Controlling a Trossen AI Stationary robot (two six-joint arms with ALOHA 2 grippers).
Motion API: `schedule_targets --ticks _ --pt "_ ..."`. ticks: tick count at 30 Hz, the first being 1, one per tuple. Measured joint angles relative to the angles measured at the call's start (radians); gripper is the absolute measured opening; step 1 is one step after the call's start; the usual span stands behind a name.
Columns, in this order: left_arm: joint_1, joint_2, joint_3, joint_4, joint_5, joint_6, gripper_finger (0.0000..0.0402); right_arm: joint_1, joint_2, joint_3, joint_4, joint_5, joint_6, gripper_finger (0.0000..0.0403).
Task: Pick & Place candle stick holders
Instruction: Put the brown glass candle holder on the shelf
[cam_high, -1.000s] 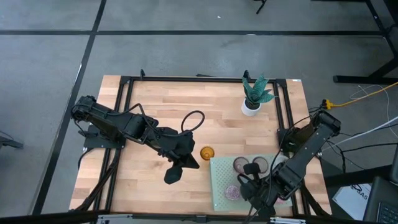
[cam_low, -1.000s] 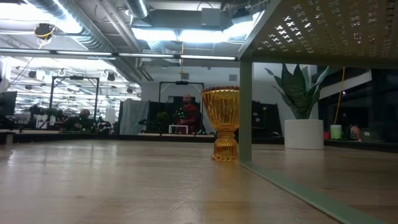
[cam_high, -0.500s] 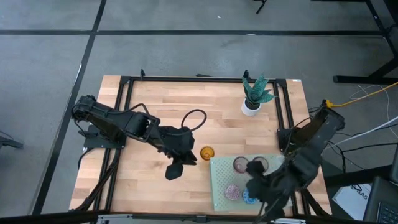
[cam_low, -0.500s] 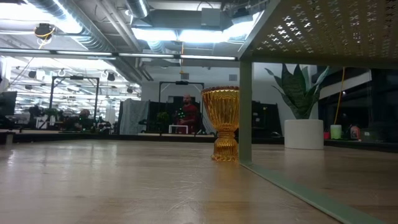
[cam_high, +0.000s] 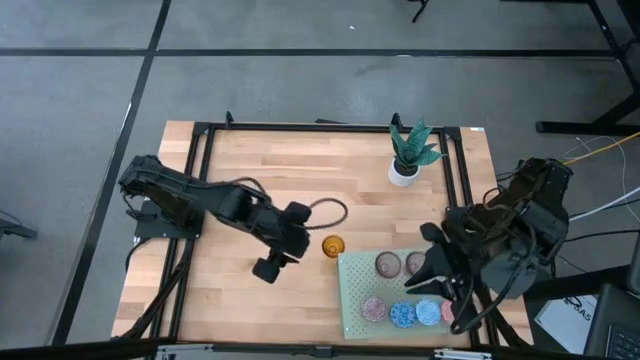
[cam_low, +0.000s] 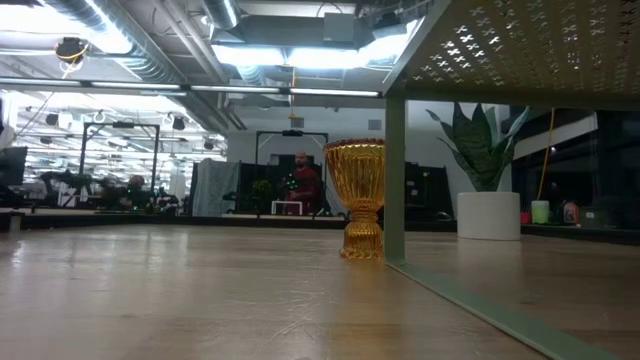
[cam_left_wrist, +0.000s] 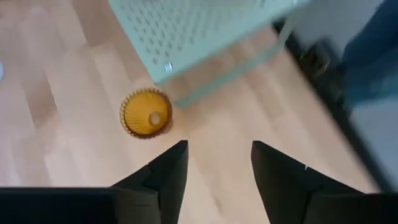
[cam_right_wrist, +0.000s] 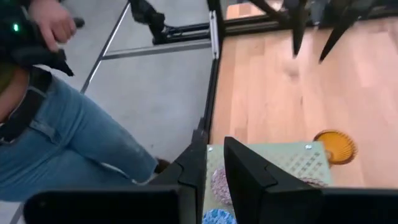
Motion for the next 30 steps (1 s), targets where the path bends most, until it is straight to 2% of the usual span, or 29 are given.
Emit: schedule_targets --ticks 5,9,14,21,30 --pt "0.020 0.095 -0.002 0.013 -0.064 0.158 0.0188 0.000 -0.019 0.002 -0.019 0.056 0.000 0.0058" --pt "0.028 0.169 -0.002 0.021 -0.134 0.318 0.0191 0.000 -0.018 0.002 -0.028 0.057 0.000 0.0057" --pt "0.026 0.253 -0.002 0.040 -0.140 0.428 0.0190 0.000 -0.018 0.002 -0.028 0.057 0.000 0.0056" --pt "0.025 0.341 -0.002 0.128 -0.236 0.495 0.0189 0.000 -0.018 0.002 -0.046 0.057 0.000 0.0056" --pt "0.023 0.391 -0.002 0.151 -0.198 0.507 0.0166 0.000 -0.018 0.002 -0.051 0.057 -0.003 0.0056"
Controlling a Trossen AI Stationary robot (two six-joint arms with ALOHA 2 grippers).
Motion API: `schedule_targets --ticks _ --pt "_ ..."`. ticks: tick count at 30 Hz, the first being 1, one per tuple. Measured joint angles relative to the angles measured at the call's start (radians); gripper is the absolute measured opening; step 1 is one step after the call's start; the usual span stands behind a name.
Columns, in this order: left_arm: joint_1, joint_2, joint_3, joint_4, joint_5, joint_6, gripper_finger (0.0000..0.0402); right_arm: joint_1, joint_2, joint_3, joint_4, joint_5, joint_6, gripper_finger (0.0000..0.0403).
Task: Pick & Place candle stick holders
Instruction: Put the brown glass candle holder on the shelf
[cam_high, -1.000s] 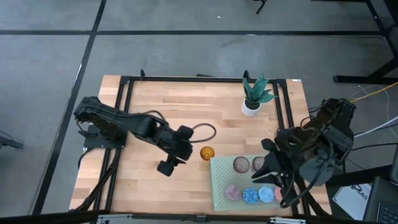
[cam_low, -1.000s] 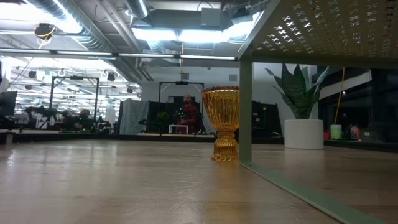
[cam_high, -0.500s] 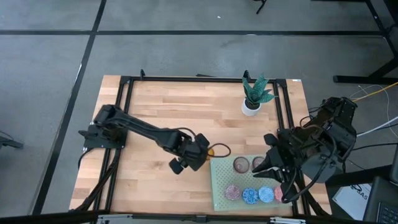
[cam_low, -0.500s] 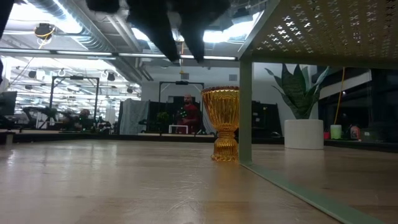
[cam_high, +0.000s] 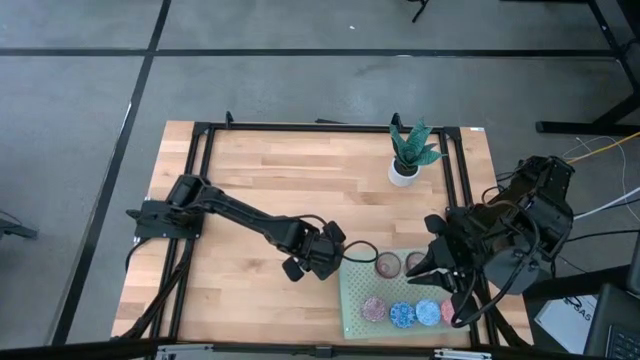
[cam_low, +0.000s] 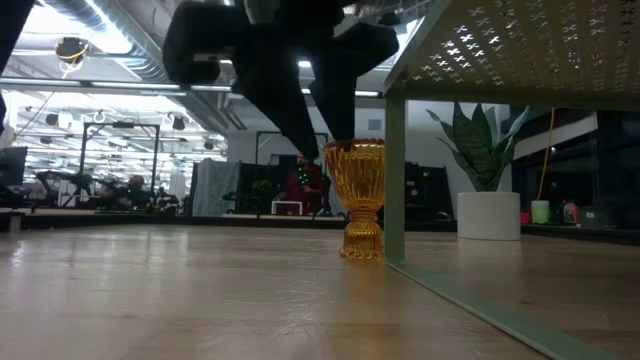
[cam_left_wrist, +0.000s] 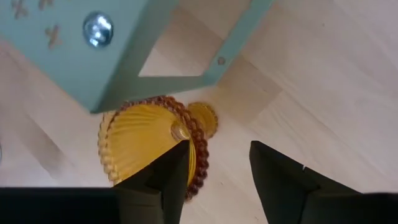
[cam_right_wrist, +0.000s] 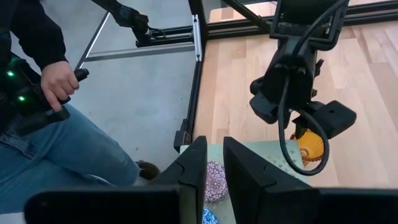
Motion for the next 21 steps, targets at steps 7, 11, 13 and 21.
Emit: schedule_targets --ticks 7,11,13,21 --pt "0.000 0.025 0.000 0.020 -0.023 0.022 0.0105 0.000 0.000 0.000 -0.023 0.000 0.000 0.0056" --pt "0.003 0.022 0.000 0.017 -0.048 0.020 0.0048 0.000 0.000 0.000 -0.041 0.000 0.000 0.0056" --pt "0.006 0.018 0.000 0.013 -0.039 0.003 0.0020 0.000 0.000 0.000 -0.051 0.000 -0.003 0.0056" --pt "0.007 -0.074 0.000 -0.104 -0.024 -0.120 0.0017 0.000 0.000 0.000 -0.055 0.000 -0.126 0.0056"
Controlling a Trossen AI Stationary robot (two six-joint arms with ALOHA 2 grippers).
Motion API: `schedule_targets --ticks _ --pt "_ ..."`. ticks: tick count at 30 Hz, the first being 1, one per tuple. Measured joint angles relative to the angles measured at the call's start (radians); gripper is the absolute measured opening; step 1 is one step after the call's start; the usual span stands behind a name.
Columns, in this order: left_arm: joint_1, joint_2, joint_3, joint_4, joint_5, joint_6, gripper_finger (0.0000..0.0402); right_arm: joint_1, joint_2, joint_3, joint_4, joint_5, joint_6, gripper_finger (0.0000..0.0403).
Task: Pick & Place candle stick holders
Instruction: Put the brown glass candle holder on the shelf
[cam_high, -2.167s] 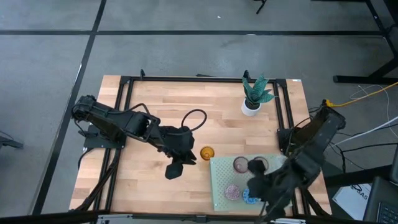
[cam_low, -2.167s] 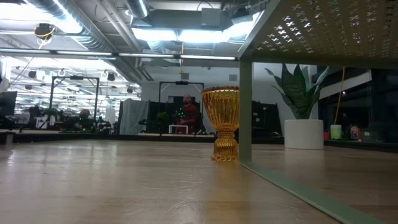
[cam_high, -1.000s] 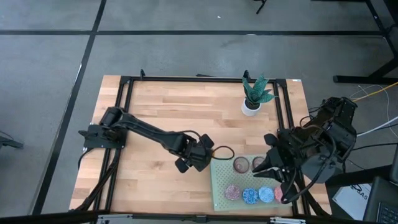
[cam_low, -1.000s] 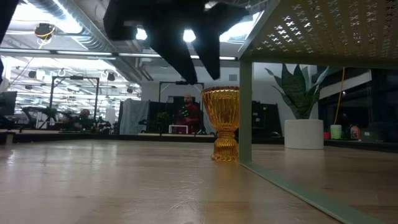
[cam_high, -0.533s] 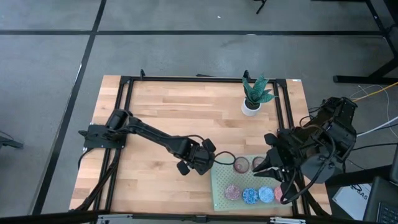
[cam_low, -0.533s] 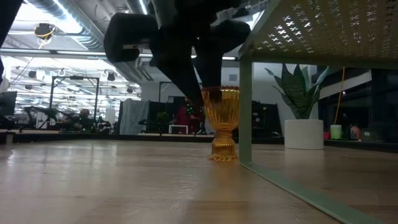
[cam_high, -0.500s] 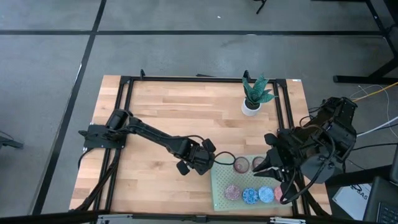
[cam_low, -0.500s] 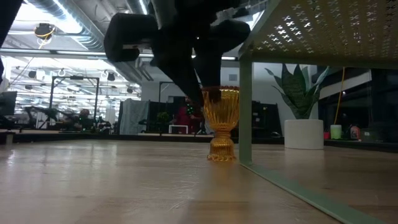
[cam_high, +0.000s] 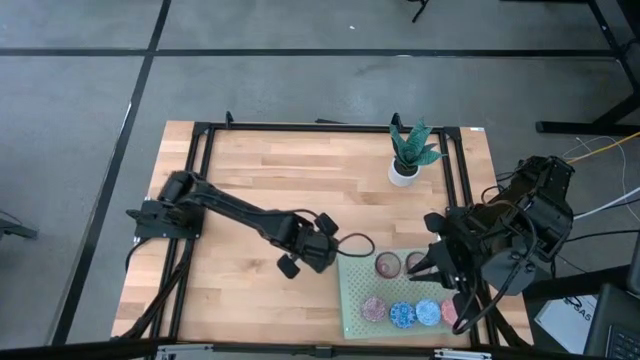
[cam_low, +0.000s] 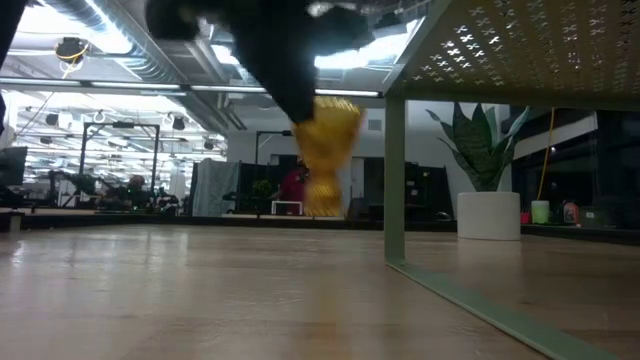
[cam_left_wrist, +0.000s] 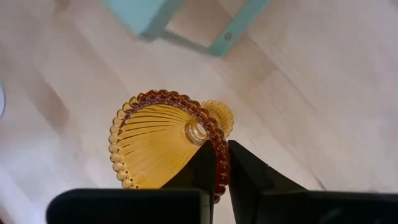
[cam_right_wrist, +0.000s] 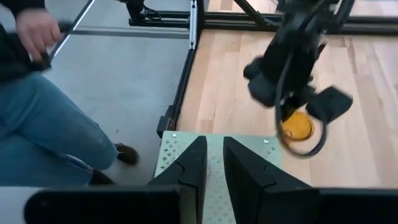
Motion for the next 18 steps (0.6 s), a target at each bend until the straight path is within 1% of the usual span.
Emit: schedule_targets --ticks 5,8,10,12,15,18 --pt "0.000 -0.128 0.000 -0.110 0.053 -0.115 0.0017 -0.012 0.000 0.000 0.003 0.000 -0.027 0.0056" --pt "0.000 -0.231 0.000 -0.115 0.170 -0.199 0.0017 -0.038 0.000 0.000 0.016 0.000 -0.030 0.0058" --pt "0.002 -0.302 0.000 -0.089 0.275 -0.271 0.0017 -0.062 0.000 0.000 0.027 0.000 -0.035 0.0065" --pt "0.000 -0.367 0.000 -0.043 0.347 -0.363 0.0017 -0.091 0.000 0.000 0.042 0.000 -0.059 0.0079" --pt "0.000 -0.451 0.000 0.047 0.398 -0.478 0.0017 -0.137 0.000 0.000 0.098 -0.031 -0.138 0.0109" --pt "-0.017 -0.507 0.001 0.167 0.406 -0.545 0.0017 -0.192 0.000 0.000 0.208 -0.131 -0.238 0.0145"
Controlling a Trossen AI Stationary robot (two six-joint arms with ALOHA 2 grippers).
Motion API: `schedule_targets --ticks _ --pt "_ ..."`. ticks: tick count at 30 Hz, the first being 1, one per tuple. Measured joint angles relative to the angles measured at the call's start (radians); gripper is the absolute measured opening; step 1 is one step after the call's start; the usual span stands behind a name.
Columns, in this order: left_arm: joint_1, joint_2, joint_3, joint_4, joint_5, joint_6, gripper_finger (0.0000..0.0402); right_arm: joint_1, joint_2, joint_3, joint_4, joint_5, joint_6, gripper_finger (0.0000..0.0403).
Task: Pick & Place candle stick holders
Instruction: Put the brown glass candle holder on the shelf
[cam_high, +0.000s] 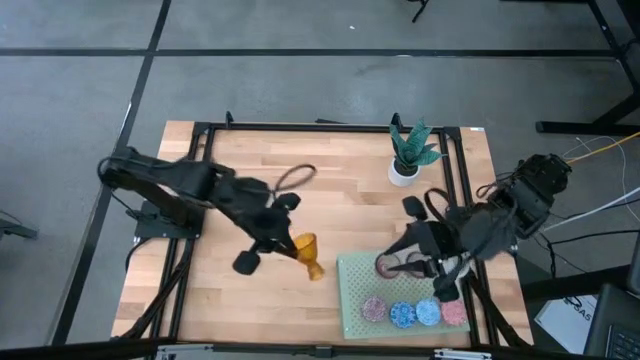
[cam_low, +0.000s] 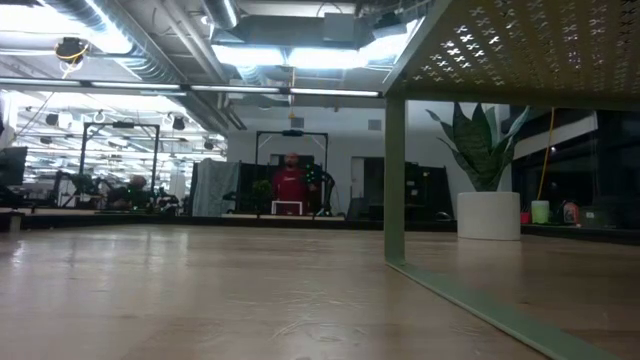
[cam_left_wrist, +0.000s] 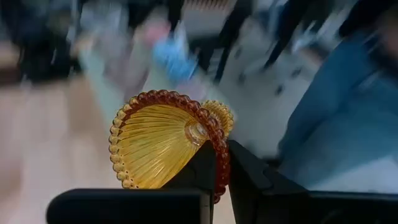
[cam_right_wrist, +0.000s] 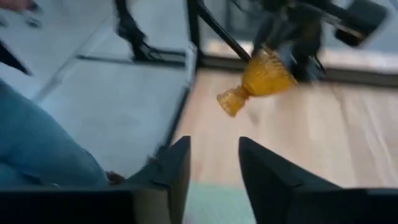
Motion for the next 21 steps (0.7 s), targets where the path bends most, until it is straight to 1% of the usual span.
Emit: schedule_targets --ticks 2,4,7,10,14,17,21 --pt "-0.012 -0.015 0.000 0.091 0.039 -0.018 0.0017 -0.043 0.006 0.000 0.086 -0.090 -0.067 0.0169" --pt "-0.020 -0.016 0.000 0.185 0.109 -0.044 0.0017 -0.083 0.019 0.000 0.158 -0.180 -0.141 0.0189" --pt "-0.034 -0.001 0.001 0.331 0.200 -0.068 0.0017 -0.136 0.043 0.000 0.266 -0.287 -0.235 0.0210" --pt "-0.048 0.027 0.001 0.428 0.253 -0.070 0.0017 -0.184 0.074 0.000 0.379 -0.423 -0.288 0.0222" --pt "-0.056 0.063 0.001 0.553 0.312 -0.079 0.0017 -0.234 0.126 0.000 0.501 -0.599 -0.296 0.0225" --pt "-0.058 0.095 0.001 0.644 0.359 -0.084 0.0017 -0.254 0.163 0.000 0.549 -0.665 -0.297 0.0225" --pt "-0.059 0.127 0.001 0.715 0.404 -0.099 0.0017 -0.263 0.201 -0.001 0.579 -0.700 -0.314 0.0226"
